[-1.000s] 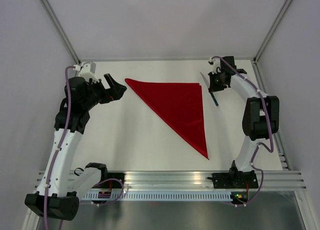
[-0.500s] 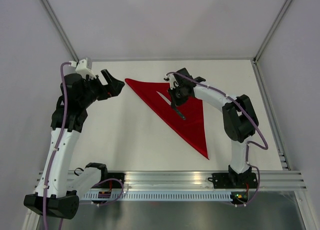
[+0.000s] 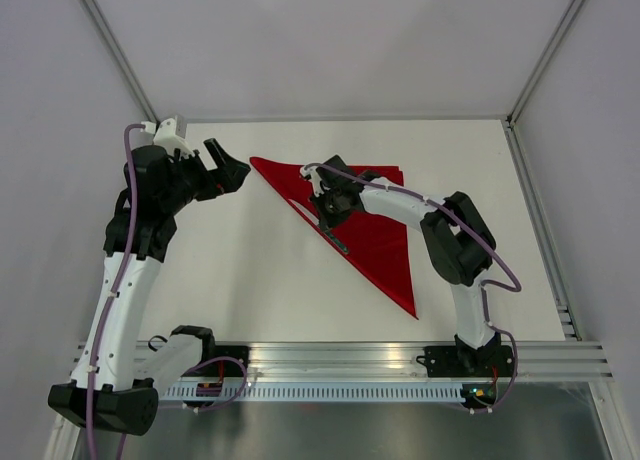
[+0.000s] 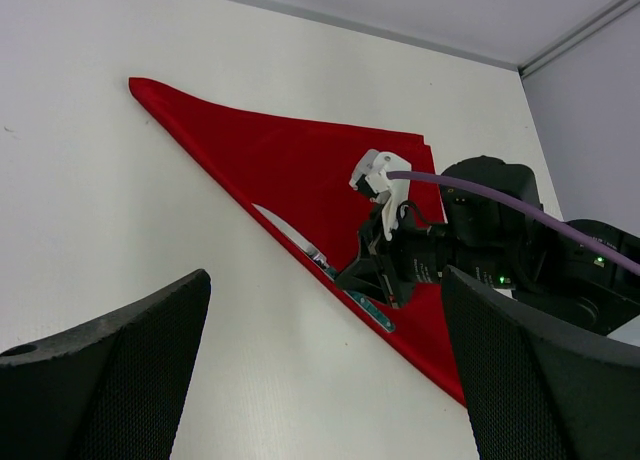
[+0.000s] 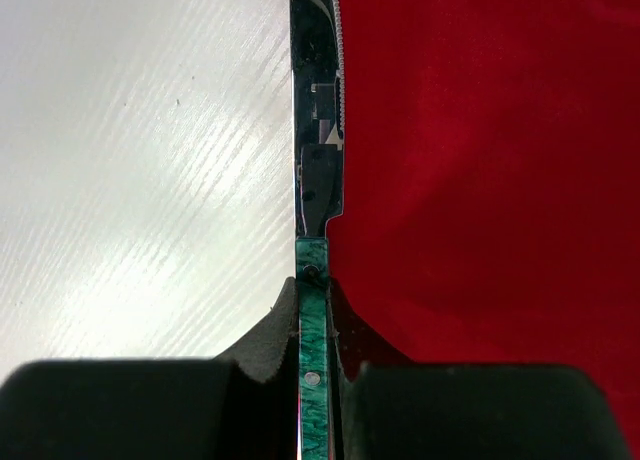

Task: Fold the napkin, place the utensils inside, and roll it up
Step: Place the utensil onto the napkin

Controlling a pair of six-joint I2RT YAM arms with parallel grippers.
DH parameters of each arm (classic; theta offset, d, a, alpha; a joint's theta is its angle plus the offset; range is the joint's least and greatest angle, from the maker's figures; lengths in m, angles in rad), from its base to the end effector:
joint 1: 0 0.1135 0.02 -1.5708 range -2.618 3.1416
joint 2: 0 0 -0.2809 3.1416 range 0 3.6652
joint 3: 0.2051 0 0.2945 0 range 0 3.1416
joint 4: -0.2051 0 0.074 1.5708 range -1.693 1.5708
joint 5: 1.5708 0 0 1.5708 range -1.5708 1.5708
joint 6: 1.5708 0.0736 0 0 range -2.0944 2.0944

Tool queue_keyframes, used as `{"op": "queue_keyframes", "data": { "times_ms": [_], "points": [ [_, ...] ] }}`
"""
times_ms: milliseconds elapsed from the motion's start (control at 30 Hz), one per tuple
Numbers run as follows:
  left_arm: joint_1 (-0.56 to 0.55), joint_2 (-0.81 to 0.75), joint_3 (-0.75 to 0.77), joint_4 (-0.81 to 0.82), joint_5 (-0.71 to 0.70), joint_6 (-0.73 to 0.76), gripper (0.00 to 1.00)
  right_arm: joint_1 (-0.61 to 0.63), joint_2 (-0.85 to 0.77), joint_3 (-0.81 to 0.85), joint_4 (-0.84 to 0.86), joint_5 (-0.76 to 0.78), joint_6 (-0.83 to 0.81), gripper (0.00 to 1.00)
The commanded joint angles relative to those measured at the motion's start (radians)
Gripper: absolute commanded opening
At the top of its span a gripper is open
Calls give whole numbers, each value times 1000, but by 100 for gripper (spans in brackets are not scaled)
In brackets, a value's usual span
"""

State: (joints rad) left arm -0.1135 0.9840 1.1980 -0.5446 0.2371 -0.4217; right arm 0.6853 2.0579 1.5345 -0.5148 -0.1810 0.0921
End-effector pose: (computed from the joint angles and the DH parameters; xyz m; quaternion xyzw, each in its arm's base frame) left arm 0.2674 -0.0479 0.4200 -0.0561 0.8091 -0.2454 0.5310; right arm 0.3830 0.3302 0.1434 -0.3036 0.9119 0.1800 0.2095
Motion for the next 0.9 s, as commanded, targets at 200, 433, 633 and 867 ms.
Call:
{"op": "queue_keyframes", "data": {
  "times_ms": [200,433,633,867],
  "points": [
    [2,5,31,-2,-13,-29,100,3,27,10,76,58,67,0],
    [2,13,29,-2,-10,-28,100,3,42,3,75,41,67,0],
    [2,18,31,-2,-10,-25,100,3,50,-2,79,51,60,0],
    [2,19,29,-2,-7,-20,100,3,61,-7,78,54,64,0]
  ]
}}
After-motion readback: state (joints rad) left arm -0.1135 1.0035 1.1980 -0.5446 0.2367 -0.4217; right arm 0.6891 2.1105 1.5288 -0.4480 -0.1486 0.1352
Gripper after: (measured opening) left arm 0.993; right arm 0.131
